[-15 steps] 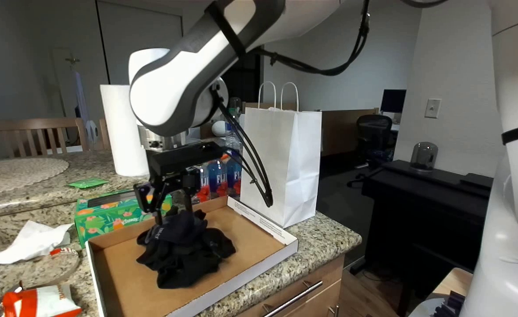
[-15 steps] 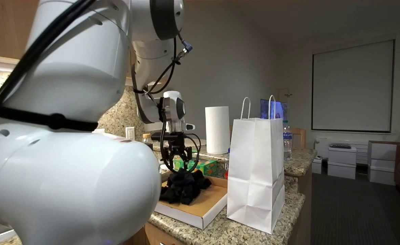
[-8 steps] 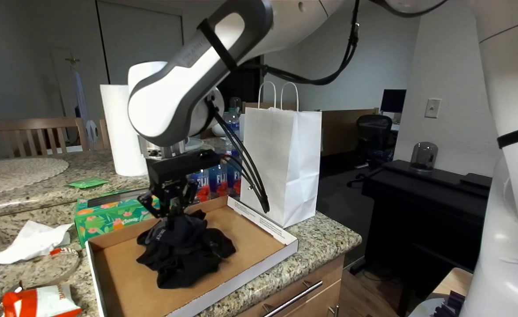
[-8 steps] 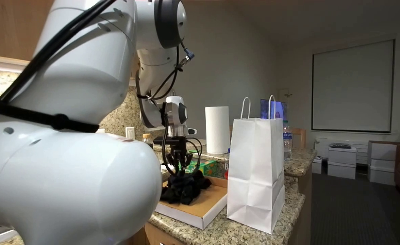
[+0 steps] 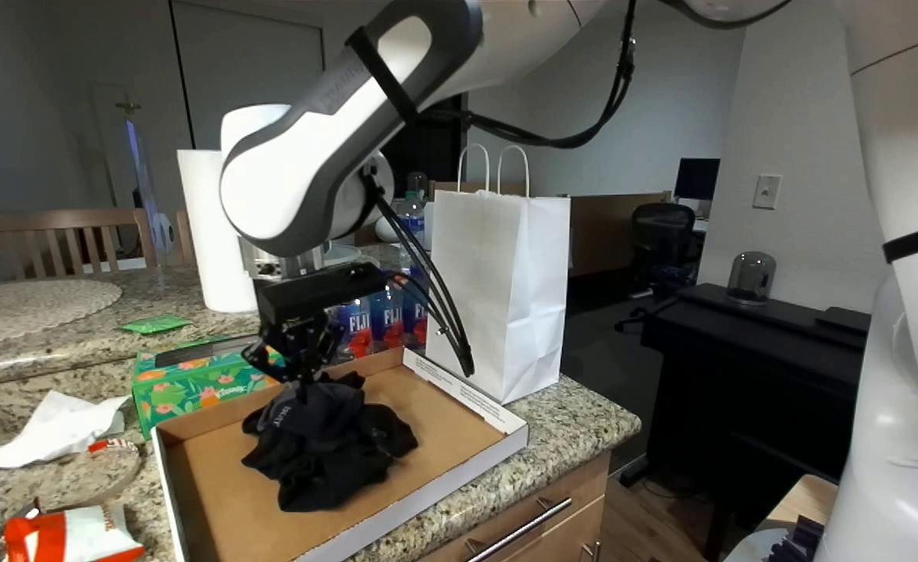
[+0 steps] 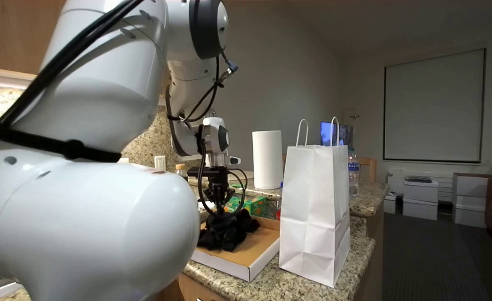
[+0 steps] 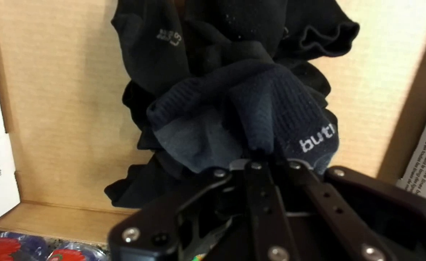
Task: Put the black socks in the white bag
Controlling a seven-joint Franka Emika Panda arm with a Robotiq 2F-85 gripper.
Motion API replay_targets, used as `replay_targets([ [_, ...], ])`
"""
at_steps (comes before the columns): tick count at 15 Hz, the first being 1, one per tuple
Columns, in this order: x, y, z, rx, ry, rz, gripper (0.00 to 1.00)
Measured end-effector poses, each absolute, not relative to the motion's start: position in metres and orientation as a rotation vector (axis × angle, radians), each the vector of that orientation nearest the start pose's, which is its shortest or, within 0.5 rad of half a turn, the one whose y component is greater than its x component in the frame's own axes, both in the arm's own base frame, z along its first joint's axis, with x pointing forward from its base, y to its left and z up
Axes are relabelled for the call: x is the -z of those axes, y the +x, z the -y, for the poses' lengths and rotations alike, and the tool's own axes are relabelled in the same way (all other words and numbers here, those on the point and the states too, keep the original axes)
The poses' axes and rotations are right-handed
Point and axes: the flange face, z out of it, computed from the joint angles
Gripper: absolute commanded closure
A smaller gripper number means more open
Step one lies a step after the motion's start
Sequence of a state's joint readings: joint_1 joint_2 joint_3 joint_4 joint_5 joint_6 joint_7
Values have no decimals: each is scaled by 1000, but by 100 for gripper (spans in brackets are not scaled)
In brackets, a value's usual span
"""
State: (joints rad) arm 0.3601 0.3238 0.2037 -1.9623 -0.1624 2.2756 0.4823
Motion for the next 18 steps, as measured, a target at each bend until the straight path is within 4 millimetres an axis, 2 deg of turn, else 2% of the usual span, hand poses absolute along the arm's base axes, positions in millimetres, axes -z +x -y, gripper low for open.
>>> replay_targets([
  [4,-344,508,-330,81,-3176,332,90],
  [8,-393,490,-337,108,-3169,451,92],
  [9,-405,484,-337,103,-3166,486,65],
  [11,-421,476,-336,90,-3160,517,65],
  [13,-422,475,-334,73,-3166,516,54],
  [18,-387,481,-326,44,-3179,418,23],
])
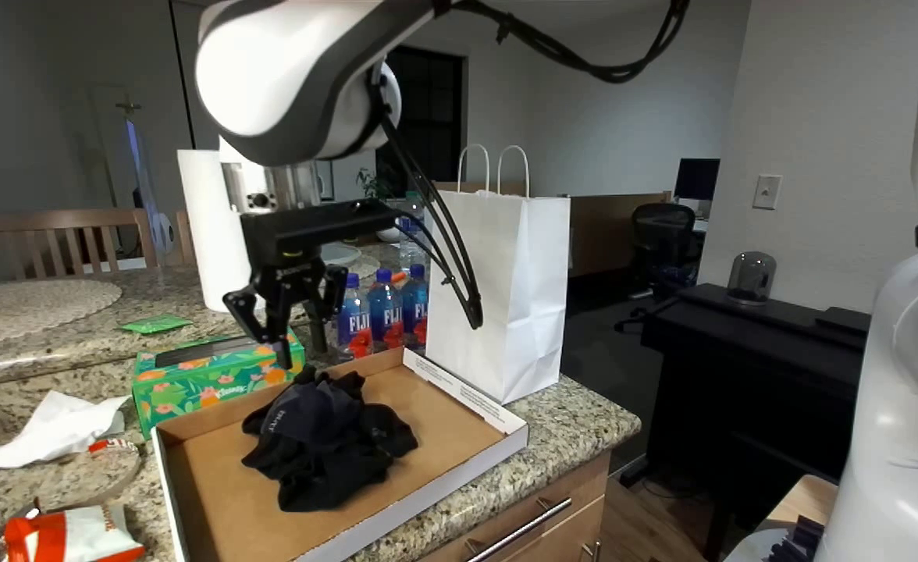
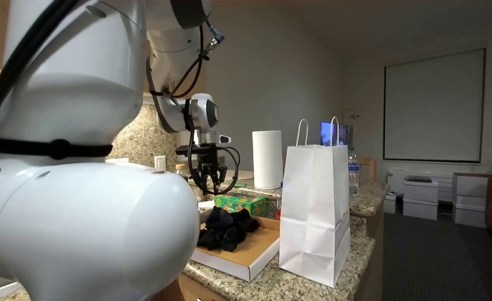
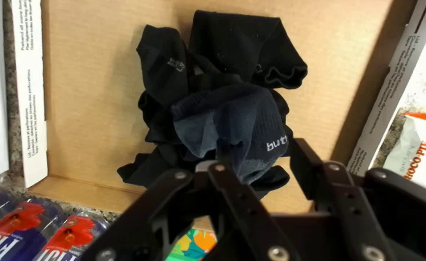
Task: Put the black socks in the white bag
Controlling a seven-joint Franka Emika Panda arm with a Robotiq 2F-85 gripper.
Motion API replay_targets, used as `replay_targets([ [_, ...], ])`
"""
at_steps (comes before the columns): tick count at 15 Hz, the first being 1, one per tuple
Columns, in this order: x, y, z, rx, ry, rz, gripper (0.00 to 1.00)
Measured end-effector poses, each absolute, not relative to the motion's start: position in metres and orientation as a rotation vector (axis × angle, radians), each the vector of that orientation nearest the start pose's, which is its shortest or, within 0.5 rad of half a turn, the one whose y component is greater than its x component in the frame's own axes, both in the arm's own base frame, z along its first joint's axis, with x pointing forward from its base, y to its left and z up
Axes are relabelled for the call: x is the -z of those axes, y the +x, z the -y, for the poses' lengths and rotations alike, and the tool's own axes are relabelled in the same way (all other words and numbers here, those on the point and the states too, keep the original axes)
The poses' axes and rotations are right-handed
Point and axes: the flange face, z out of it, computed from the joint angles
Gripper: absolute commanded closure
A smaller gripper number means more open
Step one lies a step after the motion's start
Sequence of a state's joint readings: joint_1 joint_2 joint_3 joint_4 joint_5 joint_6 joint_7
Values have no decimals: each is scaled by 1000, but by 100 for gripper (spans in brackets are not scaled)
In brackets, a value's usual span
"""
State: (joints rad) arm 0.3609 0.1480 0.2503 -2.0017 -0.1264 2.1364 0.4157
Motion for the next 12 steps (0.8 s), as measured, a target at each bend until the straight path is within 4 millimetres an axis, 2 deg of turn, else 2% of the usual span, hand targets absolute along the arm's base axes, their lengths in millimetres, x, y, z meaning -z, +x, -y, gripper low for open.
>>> replay_targets([
  [3,-362,493,-323,70,-3170,339,2],
  [7,-338,509,-317,121,-3177,230,0],
  [10,-317,515,-315,77,-3189,197,0],
  [11,-310,516,-315,58,-3193,195,25],
  [12,-302,516,-315,37,-3195,192,27],
])
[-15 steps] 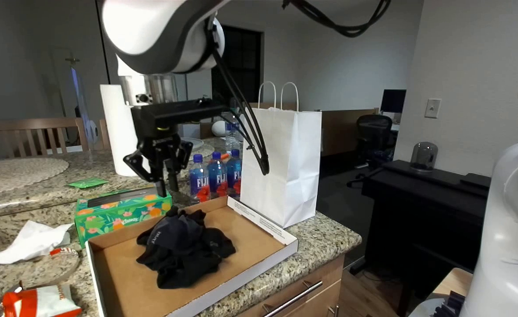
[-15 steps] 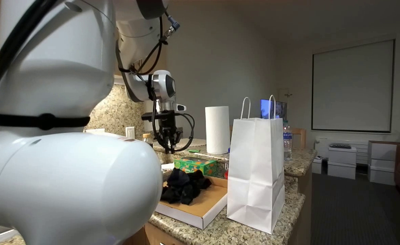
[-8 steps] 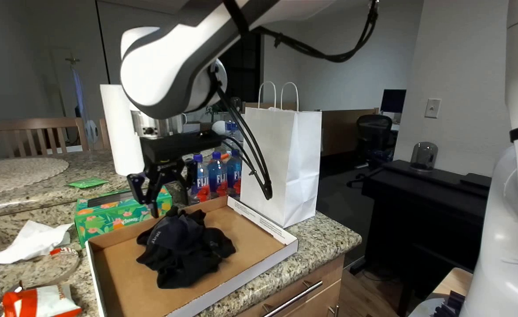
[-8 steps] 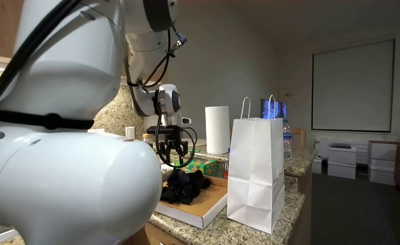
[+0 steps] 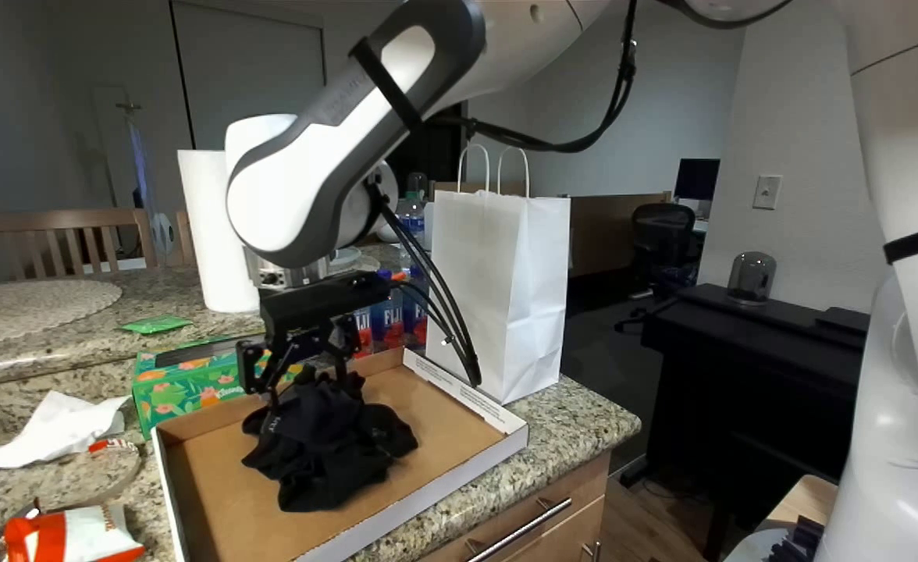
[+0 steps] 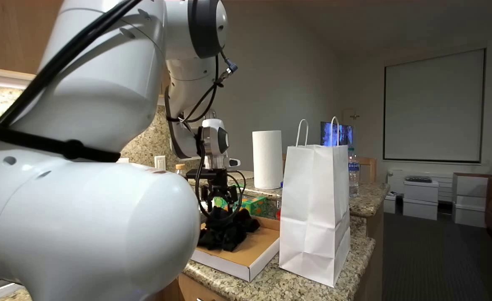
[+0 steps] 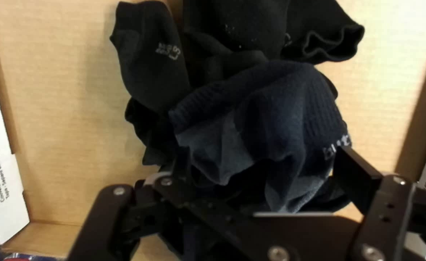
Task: Put the black socks in the white bag
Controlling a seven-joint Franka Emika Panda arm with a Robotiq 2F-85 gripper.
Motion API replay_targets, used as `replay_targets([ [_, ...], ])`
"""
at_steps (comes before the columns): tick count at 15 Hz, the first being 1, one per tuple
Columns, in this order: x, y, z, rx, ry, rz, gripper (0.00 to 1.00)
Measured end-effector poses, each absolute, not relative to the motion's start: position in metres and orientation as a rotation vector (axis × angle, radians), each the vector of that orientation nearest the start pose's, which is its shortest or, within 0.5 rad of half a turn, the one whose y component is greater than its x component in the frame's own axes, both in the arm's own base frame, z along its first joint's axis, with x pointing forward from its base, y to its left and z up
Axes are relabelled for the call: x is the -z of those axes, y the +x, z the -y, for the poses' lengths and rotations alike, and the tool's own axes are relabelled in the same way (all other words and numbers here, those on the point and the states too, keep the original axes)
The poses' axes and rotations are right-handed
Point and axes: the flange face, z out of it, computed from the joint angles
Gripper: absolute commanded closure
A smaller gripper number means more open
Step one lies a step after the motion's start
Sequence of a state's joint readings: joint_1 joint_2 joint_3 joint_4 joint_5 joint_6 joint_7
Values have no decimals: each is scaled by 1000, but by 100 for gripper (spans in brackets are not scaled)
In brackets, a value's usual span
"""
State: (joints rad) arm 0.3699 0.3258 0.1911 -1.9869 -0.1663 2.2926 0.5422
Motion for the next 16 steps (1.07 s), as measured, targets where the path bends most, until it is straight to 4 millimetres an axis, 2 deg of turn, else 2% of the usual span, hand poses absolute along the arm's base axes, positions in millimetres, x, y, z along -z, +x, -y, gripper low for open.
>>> replay_targets([
  [3,-286,517,-316,-3,-3201,190,47],
  [9,-281,517,-318,-31,-3200,182,87],
  [13,-278,515,-320,-53,-3196,176,96],
  [16,-278,514,-321,-69,-3188,168,93],
])
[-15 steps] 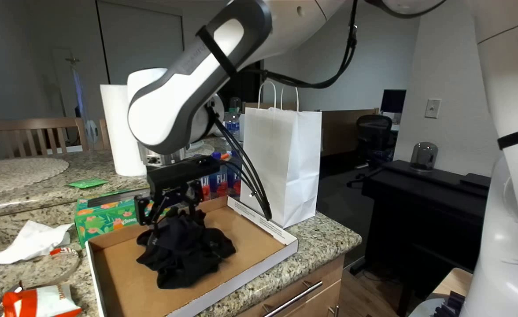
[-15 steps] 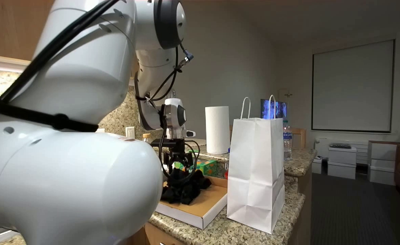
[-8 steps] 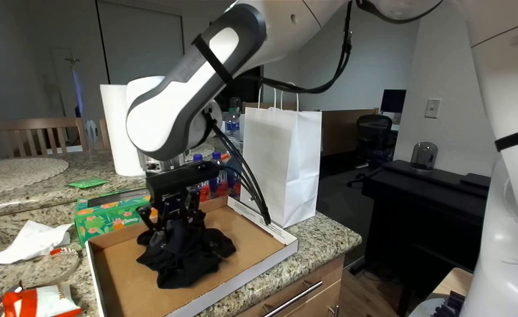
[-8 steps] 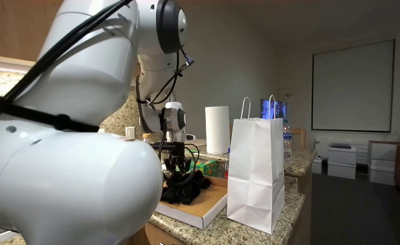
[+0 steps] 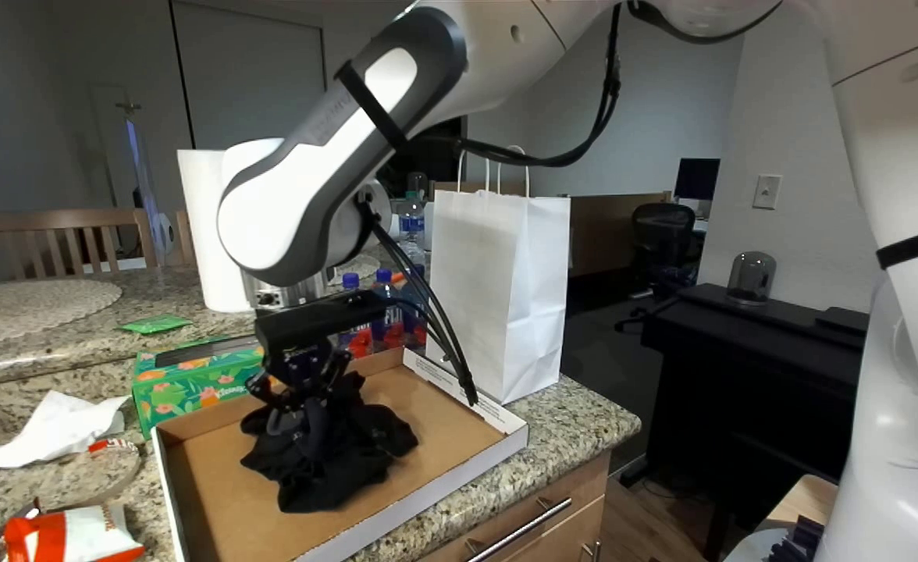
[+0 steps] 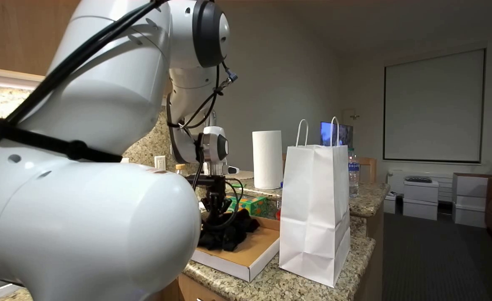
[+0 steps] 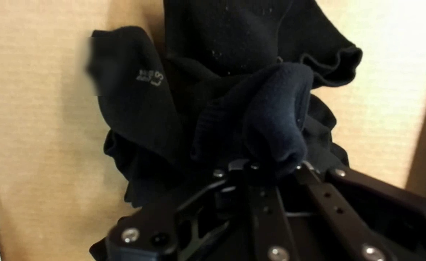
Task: Put the black socks in the white bag
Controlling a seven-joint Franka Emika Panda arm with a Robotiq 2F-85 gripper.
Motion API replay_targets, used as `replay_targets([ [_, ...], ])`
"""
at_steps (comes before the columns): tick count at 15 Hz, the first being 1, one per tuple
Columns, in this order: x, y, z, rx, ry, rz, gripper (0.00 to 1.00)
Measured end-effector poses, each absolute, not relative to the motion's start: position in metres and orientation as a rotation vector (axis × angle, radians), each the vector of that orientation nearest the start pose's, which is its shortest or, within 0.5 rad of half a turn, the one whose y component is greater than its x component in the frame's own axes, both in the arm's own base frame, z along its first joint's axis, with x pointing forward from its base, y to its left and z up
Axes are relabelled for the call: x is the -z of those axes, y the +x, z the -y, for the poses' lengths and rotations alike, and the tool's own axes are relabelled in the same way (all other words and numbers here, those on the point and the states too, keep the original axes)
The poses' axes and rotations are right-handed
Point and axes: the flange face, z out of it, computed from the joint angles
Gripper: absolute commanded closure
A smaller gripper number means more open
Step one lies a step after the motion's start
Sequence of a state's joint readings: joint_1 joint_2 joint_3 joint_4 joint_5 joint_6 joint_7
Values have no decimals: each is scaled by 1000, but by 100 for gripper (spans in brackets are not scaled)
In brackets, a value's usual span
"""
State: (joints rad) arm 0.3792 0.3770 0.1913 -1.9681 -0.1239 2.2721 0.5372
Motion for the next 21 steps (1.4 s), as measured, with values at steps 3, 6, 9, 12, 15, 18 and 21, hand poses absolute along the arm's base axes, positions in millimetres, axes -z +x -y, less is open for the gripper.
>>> replay_targets([
  [3,-283,511,-327,-63,-3176,201,92],
  [6,-303,504,-338,-26,-3151,270,93],
  [9,-333,495,-346,8,-3134,349,92],
  [12,-362,487,-348,30,-3133,406,91],
  [15,-385,481,-346,43,-3138,446,92],
  [18,-404,476,-343,55,-3141,488,92],
  [21,-422,471,-340,72,-3137,548,91],
])
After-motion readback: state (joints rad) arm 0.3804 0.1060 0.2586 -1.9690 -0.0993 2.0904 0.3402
